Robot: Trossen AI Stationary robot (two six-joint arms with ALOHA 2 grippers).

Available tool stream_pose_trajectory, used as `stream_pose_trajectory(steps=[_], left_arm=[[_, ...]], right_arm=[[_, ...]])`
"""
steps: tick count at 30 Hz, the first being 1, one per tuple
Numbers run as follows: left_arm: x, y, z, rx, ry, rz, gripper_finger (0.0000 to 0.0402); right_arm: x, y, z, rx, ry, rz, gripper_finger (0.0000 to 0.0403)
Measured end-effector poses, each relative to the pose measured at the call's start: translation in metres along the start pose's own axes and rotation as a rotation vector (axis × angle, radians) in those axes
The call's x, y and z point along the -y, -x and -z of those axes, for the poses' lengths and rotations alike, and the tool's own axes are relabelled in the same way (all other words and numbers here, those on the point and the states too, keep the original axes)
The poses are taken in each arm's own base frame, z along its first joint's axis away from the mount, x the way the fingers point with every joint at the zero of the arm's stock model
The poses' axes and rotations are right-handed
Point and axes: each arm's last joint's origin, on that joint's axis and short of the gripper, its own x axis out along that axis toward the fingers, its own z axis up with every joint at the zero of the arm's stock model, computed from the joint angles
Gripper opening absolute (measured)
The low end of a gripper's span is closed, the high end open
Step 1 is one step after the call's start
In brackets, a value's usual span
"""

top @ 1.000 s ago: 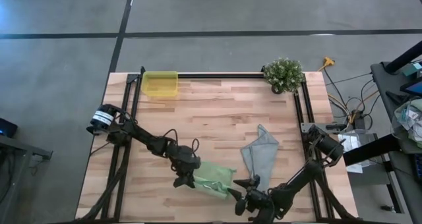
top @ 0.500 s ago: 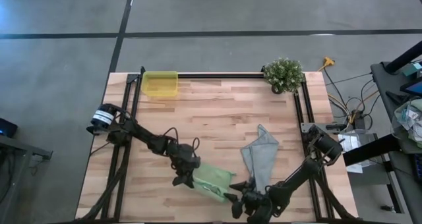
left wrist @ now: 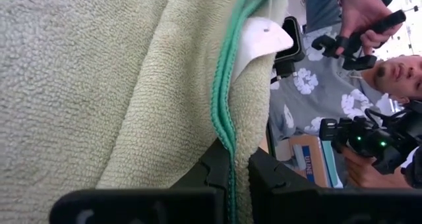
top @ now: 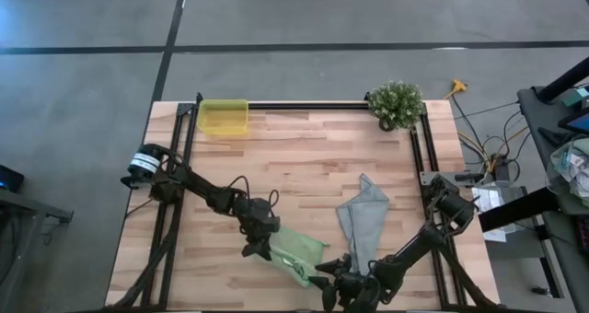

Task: Roll microfiber towels into tight, uniform cylinder then place into a basket
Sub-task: Roll the green towel

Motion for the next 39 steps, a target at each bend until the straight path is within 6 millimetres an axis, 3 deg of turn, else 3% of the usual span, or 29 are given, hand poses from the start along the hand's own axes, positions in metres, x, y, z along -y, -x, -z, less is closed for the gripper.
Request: stream_pose_trajectory(steps=[12, 21, 39], left_arm=[[-0.001, 0.0, 0.0, 0.005, -0.002, -0.005, 0.0], [-0.001, 0.0, 0.0, 0.007, -0.003, -0.007, 0.0], [-0.001, 0.0, -0.001, 0.013, 0.001, -0.012, 0.0]], right_arm=[[0.004, 0.0, 0.0, 0.001, 0.029, 0.025, 0.0231], [0.004, -0.001, -0.004, 0.109, 0.132, 0.049, 0.0231], [-0.005, -0.021, -0.001, 0.111, 0.12, 0.014, 0.0229]])
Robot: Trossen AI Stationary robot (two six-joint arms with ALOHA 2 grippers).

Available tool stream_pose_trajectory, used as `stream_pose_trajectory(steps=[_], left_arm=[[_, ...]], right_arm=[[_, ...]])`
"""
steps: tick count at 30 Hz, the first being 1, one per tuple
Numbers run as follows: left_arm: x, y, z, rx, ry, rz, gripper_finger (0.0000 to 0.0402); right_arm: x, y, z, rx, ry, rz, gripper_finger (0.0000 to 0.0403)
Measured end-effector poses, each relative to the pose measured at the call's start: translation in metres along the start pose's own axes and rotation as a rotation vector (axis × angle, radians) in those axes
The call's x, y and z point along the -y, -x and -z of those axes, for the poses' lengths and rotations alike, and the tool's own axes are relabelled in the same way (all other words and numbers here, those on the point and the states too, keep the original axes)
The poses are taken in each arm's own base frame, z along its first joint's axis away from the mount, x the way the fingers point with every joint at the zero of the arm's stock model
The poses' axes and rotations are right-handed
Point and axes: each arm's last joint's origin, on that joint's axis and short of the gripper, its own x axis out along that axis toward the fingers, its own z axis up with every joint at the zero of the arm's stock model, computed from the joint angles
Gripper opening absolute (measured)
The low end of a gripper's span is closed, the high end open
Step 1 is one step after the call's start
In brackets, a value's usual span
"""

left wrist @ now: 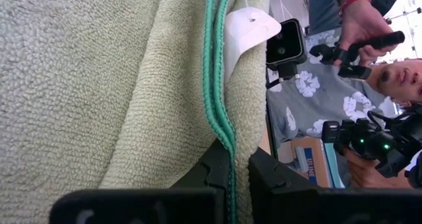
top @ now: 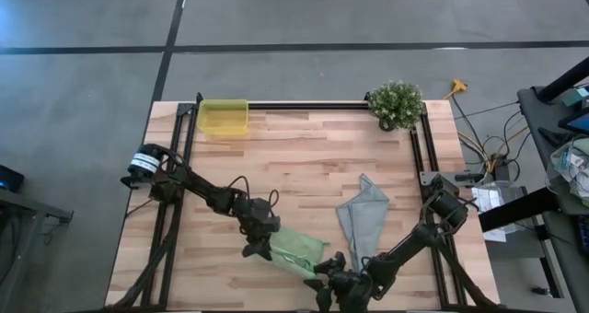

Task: Roll microfiber towels into tight, uniform cylinder then place into a basket
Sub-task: Roll the green towel

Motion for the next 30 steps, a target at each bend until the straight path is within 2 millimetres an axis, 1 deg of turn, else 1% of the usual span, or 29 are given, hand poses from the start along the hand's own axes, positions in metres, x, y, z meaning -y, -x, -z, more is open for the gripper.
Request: stream_pose_trajectory(steps=[4, 7, 17, 20, 22, 24, 30], left_arm=[[0.0, 0.0, 0.0, 0.0, 0.001, -0.001, 0.0], [0.0, 0.0, 0.0, 0.0, 0.001, 0.0, 0.0], [0.0, 0.0, 0.0, 0.0, 0.003, 0.0, 0.0], [0.0, 0.0, 0.0, -0.003, 0.005, -0.002, 0.0], [0.0, 0.0, 0.001, -0.004, 0.006, -0.003, 0.0002], [-0.001, 0.0, 0.002, -0.004, 0.005, -0.003, 0.0008], [-0.002, 0.001, 0.003, -0.006, -0.007, -0.006, 0.0017]], right_arm=[[0.001, 0.0, 0.0, -0.009, -0.097, 0.006, 0.0213], [0.001, 0.001, 0.001, -0.029, -0.164, 0.003, 0.0188], [-0.001, 0.002, 0.001, -0.049, -0.215, -0.016, 0.0059], [-0.002, 0.002, 0.001, -0.057, -0.278, -0.023, 0.0025], [-0.002, 0.002, 0.002, -0.071, -0.345, -0.029, 0.0017], [-0.005, 0.003, 0.001, -0.081, -0.401, -0.046, 0.0017], [-0.009, 0.003, 0.001, -0.078, -0.684, -0.074, 0.0018]])
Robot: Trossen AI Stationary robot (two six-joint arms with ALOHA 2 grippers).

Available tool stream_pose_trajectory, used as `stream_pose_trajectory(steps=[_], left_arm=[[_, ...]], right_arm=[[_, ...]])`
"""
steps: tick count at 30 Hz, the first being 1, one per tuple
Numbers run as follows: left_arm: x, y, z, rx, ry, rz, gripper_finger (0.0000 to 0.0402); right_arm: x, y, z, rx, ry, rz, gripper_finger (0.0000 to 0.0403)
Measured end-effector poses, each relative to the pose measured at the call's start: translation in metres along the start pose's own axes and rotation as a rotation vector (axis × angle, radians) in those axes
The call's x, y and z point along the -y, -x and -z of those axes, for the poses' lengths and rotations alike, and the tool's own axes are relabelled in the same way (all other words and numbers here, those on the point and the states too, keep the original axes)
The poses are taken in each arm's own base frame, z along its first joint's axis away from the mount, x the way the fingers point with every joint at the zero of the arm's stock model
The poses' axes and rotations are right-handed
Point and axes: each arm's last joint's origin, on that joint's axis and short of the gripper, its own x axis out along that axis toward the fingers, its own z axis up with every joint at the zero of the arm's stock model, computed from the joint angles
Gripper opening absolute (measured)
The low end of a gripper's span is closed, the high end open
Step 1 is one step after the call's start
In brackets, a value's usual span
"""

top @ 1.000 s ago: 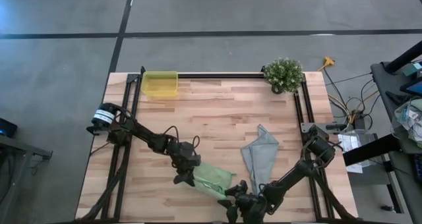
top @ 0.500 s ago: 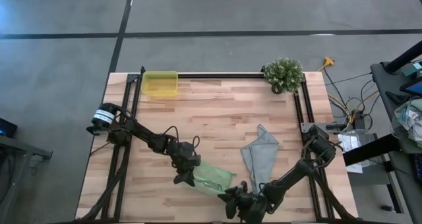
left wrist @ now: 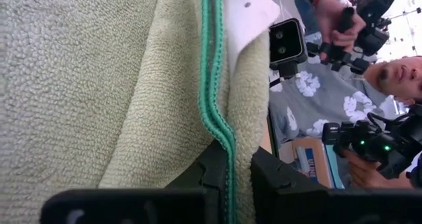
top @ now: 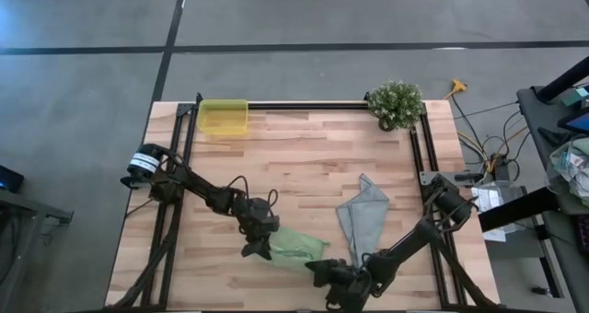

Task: Roll microfiber towels into tight, uniform cylinder then place into a basket
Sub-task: Roll the green towel

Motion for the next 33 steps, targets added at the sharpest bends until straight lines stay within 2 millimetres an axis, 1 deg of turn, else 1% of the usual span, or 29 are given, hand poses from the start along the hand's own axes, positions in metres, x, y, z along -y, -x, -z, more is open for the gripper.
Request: stream_pose_trajectory(steps=[8, 14, 19, 22, 24, 29, 33], left_arm=[[-0.001, -0.001, 0.002, 0.016, -0.107, -0.045, 0.0019], [0.002, 0.003, -0.001, 0.046, -0.216, -0.084, 0.002], [0.014, 0.017, -0.003, 0.071, -0.319, -0.21, 0.002], [0.024, 0.027, -0.003, 0.096, -0.336, -0.281, 0.002], [0.03, 0.031, -0.003, 0.106, -0.343, -0.29, 0.002], [0.044, 0.034, -0.001, 0.13, -0.371, -0.293, 0.002], [0.042, 0.031, 0.003, 0.115, -0.356, -0.33, 0.002]], right_arm=[[-0.004, 0.0, 0.001, 0.054, -0.231, -0.079, 0.0018], [-0.006, 0.0, 0.0, 0.106, -0.27, -0.137, 0.0018], [-0.006, 0.001, 0.0, 0.106, -0.328, -0.149, 0.0018], [-0.007, 0.001, 0.001, 0.103, -0.36, -0.16, 0.0018], [-0.007, -0.001, 0.002, 0.095, -0.388, -0.168, 0.0018], [-0.007, -0.002, 0.004, 0.085, -0.431, -0.184, 0.0018], [-0.007, -0.003, 0.005, 0.092, -0.434, -0.192, 0.0018]])
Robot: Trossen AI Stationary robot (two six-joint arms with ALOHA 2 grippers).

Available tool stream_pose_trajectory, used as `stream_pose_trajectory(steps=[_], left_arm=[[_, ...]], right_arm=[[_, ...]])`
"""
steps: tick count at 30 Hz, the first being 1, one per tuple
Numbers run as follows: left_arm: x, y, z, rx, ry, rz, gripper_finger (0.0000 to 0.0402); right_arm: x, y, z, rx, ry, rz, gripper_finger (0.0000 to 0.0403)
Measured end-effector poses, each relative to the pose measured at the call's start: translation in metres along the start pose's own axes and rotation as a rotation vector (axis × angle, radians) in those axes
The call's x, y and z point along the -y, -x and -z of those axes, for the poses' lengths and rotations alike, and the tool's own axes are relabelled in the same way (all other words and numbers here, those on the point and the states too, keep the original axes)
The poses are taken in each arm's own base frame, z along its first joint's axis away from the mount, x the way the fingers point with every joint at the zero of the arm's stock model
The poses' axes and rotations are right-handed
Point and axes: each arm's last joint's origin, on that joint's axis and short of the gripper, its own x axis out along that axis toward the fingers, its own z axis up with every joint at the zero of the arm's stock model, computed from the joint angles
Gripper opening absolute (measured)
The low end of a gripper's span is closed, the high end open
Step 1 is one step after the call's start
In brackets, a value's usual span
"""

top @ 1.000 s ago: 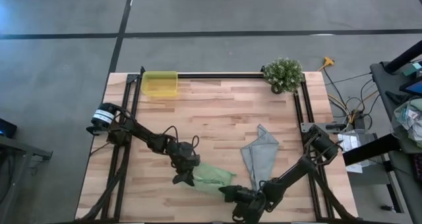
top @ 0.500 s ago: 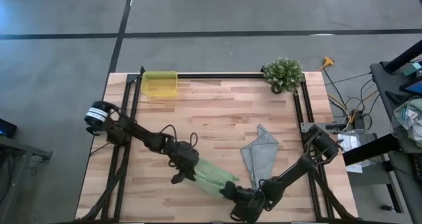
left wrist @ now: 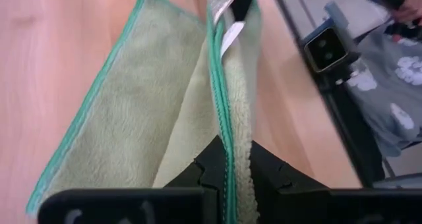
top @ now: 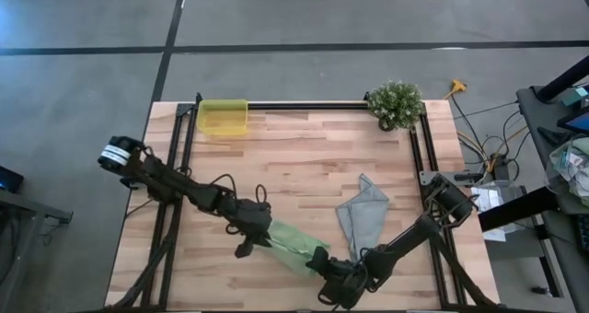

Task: Roll microfiber towels into tight, uniform cylinder then place into a basket
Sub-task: Roll the green towel

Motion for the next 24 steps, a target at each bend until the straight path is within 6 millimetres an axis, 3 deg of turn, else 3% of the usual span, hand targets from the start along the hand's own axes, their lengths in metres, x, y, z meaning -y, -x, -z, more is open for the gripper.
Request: stream_pose_trajectory(steps=[9, 17, 24], left_arm=[[-0.007, -0.021, 0.019, -0.105, -0.047, -0.047, 0.002], [0.003, -0.024, 0.024, -0.072, -0.165, -0.196, 0.002], [0.005, -0.028, 0.03, -0.083, -0.182, -0.243, 0.002]], right_arm=[[0.005, -0.006, 0.003, 0.047, -0.083, -0.077, 0.0018], [0.005, -0.006, 0.003, 0.059, -0.091, -0.102, 0.0018], [0.011, -0.016, 0.013, 0.058, -0.234, -0.206, 0.0025]])
